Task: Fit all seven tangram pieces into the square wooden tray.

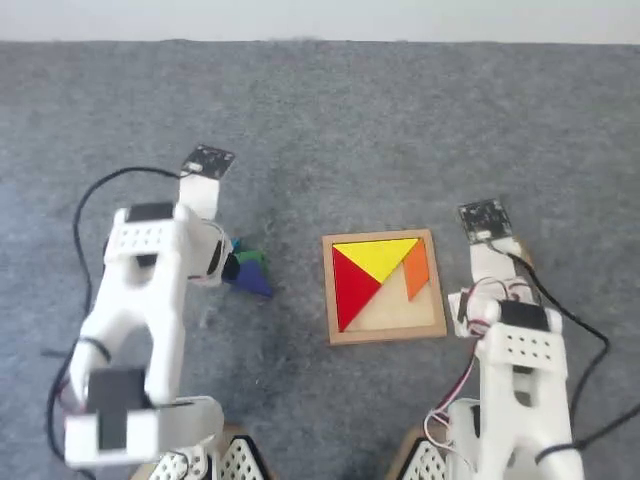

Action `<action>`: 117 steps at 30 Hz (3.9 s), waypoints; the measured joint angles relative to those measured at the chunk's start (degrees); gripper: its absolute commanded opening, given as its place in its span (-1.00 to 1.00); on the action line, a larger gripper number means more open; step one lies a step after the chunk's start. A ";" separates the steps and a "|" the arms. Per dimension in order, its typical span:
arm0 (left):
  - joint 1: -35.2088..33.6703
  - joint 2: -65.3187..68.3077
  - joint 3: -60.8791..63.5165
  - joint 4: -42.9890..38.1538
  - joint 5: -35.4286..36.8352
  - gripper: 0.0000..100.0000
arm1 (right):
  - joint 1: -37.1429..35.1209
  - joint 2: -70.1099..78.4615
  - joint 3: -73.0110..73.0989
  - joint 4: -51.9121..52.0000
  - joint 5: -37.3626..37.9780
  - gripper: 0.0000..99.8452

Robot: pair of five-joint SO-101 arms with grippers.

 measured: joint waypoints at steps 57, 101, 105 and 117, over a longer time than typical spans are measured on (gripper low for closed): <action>5.19 8.79 -11.43 2.81 -4.40 -0.57 | 4.13 2.99 5.10 -6.59 2.99 -0.97; 3.78 19.43 -15.56 -5.19 13.45 -0.57 | 17.23 52.04 -57.58 17.14 52.66 -0.66; 3.69 19.43 -15.12 -6.33 13.36 -0.57 | 19.78 57.58 -60.13 17.14 57.93 -0.62; 4.04 19.34 -15.12 -6.51 13.36 -0.57 | 16.18 63.74 -60.84 10.37 63.91 -0.62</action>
